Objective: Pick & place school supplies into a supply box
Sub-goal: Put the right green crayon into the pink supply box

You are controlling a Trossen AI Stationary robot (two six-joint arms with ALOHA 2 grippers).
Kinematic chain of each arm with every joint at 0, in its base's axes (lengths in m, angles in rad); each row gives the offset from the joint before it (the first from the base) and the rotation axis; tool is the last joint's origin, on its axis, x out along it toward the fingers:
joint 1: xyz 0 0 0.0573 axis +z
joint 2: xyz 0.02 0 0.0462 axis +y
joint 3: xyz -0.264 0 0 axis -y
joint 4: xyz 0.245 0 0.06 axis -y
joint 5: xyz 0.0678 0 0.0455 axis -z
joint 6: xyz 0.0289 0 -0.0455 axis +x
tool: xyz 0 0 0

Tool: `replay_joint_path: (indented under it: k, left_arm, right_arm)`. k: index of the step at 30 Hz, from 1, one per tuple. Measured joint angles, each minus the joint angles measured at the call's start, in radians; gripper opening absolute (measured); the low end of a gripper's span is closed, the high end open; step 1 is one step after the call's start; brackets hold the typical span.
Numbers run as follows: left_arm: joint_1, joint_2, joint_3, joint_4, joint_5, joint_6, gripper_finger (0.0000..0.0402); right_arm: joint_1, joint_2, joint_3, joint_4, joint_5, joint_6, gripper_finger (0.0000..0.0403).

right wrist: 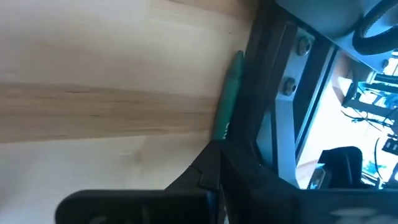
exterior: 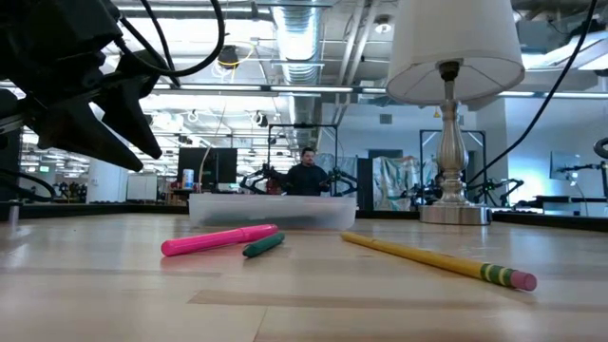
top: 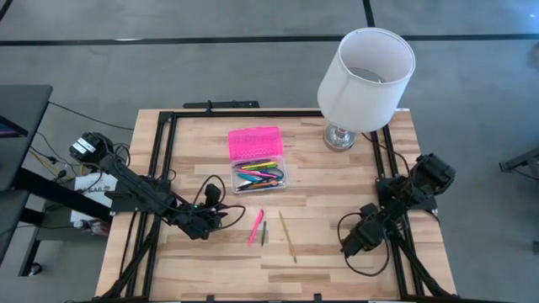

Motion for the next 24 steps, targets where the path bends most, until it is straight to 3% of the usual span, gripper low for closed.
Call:
replay_joint_path:
  k: [12, 20, 24]
  left_arm:
    - [0.000, 0.000, 0.000, 0.000, 0.003, -0.001, 0.0111]
    - [0.000, 0.000, 0.000, 0.000, 0.003, 0.000, 0.0111]
    - [0.000, 0.000, 0.000, 0.001, 0.003, 0.000, 0.0111]
  right_arm:
    - [-0.002, -0.003, -0.063, 0.092, -0.021, 0.016, 0.0000]
    - [0.003, 0.002, 0.026, 0.027, 0.118, 0.001, 0.0000]
    - [-0.004, 0.002, 0.031, -0.024, 0.095, -0.001, 0.0000]
